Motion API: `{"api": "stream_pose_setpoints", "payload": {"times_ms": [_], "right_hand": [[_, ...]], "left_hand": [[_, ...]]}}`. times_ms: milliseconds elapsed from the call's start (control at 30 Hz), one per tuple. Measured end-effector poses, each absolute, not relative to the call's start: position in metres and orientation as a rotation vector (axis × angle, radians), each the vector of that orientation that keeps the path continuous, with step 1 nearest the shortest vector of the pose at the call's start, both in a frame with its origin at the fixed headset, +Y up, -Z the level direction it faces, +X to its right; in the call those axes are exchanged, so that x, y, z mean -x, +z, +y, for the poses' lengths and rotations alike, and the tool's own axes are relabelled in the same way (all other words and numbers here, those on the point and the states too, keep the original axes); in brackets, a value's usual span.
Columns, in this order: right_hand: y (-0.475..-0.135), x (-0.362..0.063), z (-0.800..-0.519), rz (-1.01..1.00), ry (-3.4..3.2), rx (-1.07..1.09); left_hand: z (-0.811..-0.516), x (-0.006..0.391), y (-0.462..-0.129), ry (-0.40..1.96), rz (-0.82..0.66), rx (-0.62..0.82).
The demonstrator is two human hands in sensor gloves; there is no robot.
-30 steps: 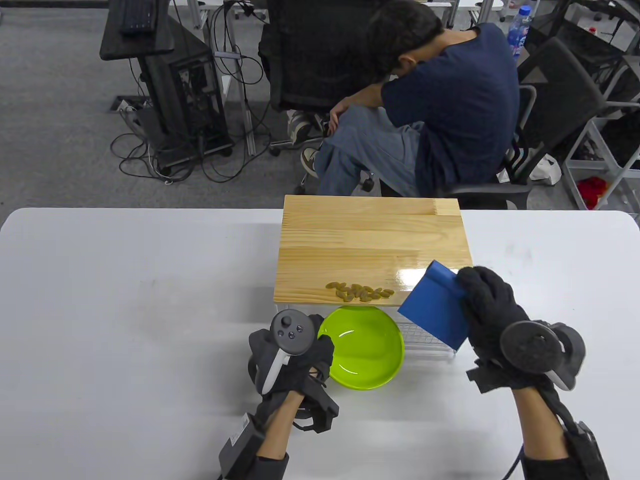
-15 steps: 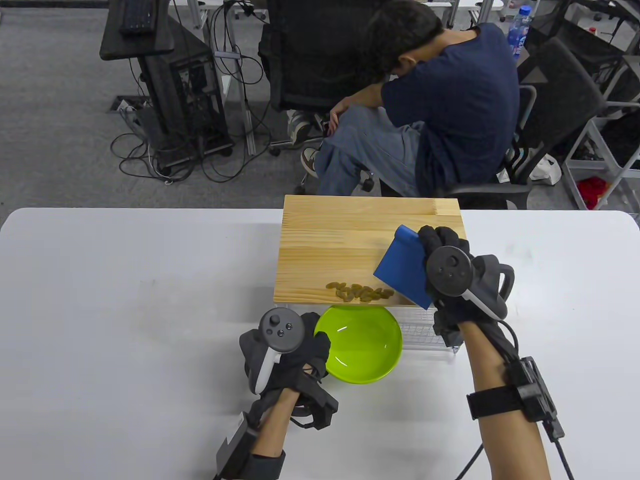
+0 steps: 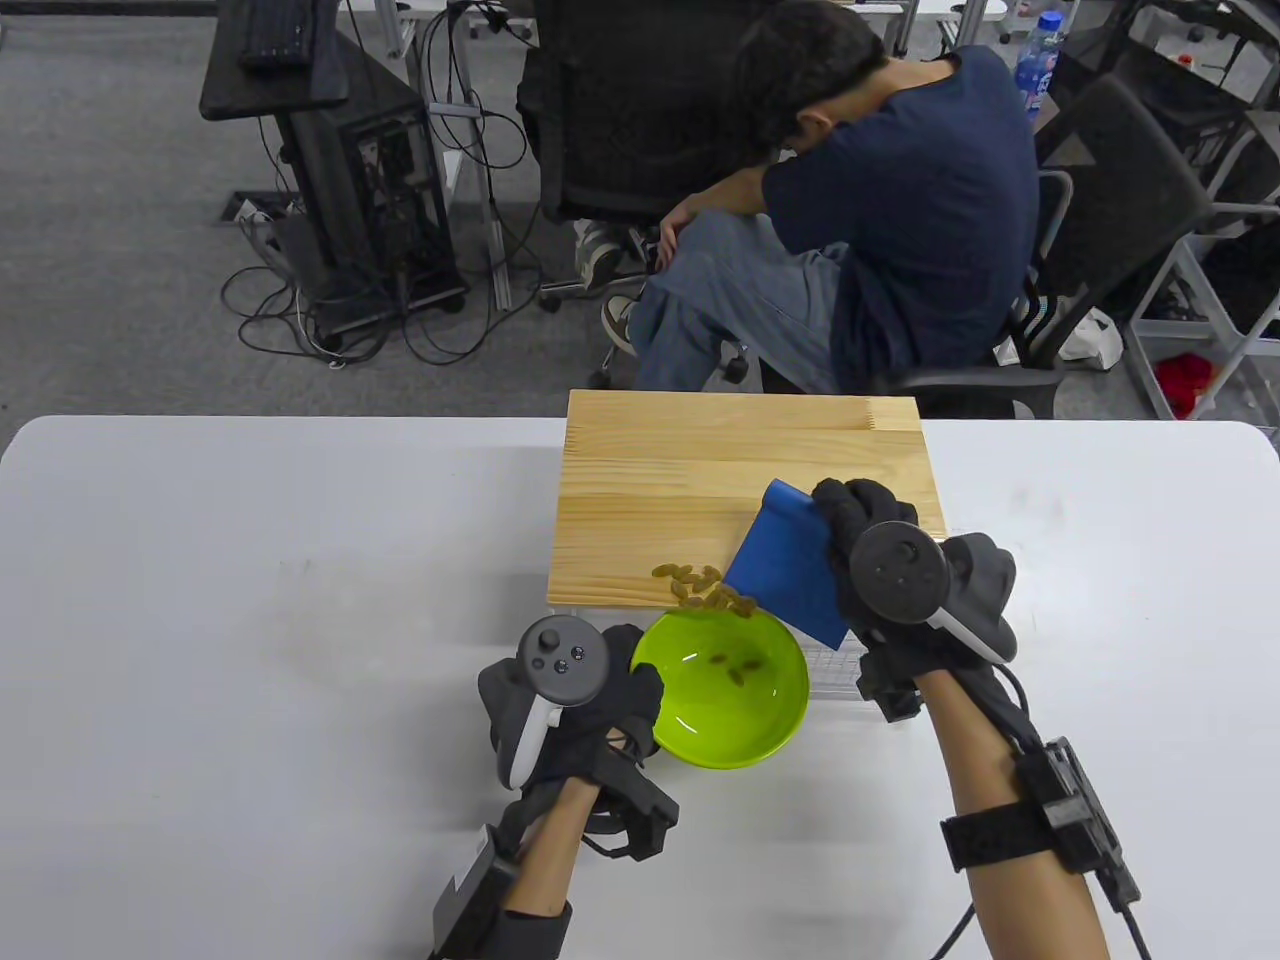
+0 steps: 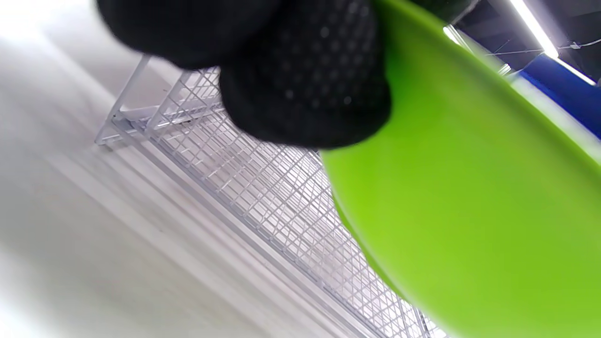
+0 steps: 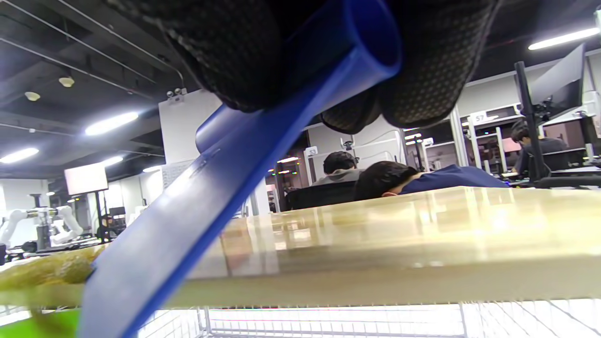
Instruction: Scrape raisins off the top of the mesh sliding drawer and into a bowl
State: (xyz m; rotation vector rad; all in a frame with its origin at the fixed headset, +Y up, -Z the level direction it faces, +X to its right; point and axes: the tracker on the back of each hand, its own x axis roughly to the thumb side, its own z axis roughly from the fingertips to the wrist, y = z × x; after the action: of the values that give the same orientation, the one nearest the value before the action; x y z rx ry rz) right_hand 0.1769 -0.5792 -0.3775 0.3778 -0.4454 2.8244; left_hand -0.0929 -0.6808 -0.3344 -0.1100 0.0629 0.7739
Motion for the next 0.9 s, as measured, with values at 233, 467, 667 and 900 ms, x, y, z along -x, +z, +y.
{"api": "stream_pose_setpoints", "payload": {"times_ms": [233,467,667,900], "right_hand": [[-0.368,-0.174,-0.578,-0.452,2.781,-0.532],[-0.372,-0.177,-0.569,-0.555,2.716,-0.44],[-0.387,-0.169,-0.564,-0.654,2.793,-0.227],[-0.405,-0.149,-0.57,-0.705,2.942,-0.16]], "left_hand": [[-0.681,0.099,-0.336,0.789,0.073,0.11],[-0.68,0.106,-0.335,0.793,0.088,0.103],[-0.679,0.112,-0.334,0.778,0.102,0.094],[-0.679,0.119,-0.335,0.767,0.13,0.082]]}}
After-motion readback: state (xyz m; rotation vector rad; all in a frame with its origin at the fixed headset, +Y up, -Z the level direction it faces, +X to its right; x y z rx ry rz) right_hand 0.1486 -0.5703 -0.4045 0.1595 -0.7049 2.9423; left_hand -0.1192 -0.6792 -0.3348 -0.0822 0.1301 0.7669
